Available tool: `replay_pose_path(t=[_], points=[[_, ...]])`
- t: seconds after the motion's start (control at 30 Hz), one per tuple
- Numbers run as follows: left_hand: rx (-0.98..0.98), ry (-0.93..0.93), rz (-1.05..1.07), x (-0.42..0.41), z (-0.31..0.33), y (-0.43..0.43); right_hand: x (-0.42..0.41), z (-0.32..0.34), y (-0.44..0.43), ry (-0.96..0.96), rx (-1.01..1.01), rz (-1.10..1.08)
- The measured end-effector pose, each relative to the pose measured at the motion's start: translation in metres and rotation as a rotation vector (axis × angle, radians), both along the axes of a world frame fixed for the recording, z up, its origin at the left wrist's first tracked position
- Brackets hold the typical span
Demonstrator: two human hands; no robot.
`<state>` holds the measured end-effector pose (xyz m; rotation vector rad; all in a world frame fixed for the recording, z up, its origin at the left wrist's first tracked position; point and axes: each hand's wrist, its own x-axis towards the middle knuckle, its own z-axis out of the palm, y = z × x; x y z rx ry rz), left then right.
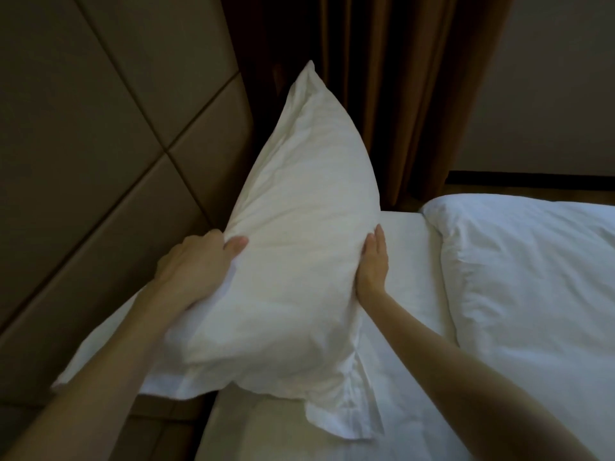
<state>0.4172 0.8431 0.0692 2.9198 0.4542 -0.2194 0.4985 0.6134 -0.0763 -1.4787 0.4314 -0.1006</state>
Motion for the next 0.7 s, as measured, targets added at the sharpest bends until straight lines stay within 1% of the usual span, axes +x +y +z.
replay_pose_path(t=[0.07, 0.13, 0.17, 0.23, 0.3, 0.37, 0.4, 0.43, 0.5, 0.53, 0.6, 0.7], points=[[0.038, 0.031, 0.039, -0.016, -0.008, 0.003, 0.001, -0.002, 0.001, -0.027, -0.065, 0.06], [0.132, 0.033, 0.074, -0.025, -0.017, 0.0, -0.002, -0.007, 0.011, -0.056, -0.15, 0.14], [0.201, 0.003, 0.09, -0.028, -0.021, -0.005, -0.007, -0.013, 0.019, -0.055, -0.166, 0.153], [0.365, -0.108, 0.089, -0.026, -0.026, -0.016, -0.028, -0.035, 0.036, 0.038, -0.13, 0.143], [0.451, -0.286, -0.037, -0.018, -0.026, -0.03, -0.064, -0.064, 0.042, 0.186, -0.153, 0.205], [0.401, -0.442, -0.262, -0.004, -0.028, -0.049, -0.096, -0.093, 0.034, 0.325, -0.308, 0.419], [0.376, -0.464, -0.37, 0.004, -0.032, -0.061, -0.106, -0.103, 0.028, 0.351, -0.393, 0.516], [0.36, -0.455, -0.459, 0.011, -0.038, -0.074, -0.109, -0.107, 0.022, 0.348, -0.437, 0.568], [0.357, -0.36, -0.568, 0.019, -0.054, -0.092, -0.107, -0.098, 0.014, 0.321, -0.367, 0.56], [0.375, -0.298, -0.584, 0.021, -0.063, -0.092, -0.104, -0.092, 0.011, 0.308, -0.346, 0.548], [0.417, -0.232, -0.544, 0.022, -0.08, -0.078, -0.098, -0.08, 0.003, 0.33, -0.36, 0.506], [0.378, -0.242, -0.37, 0.015, -0.088, -0.041, -0.087, -0.06, -0.005, 0.318, -0.406, 0.348]])
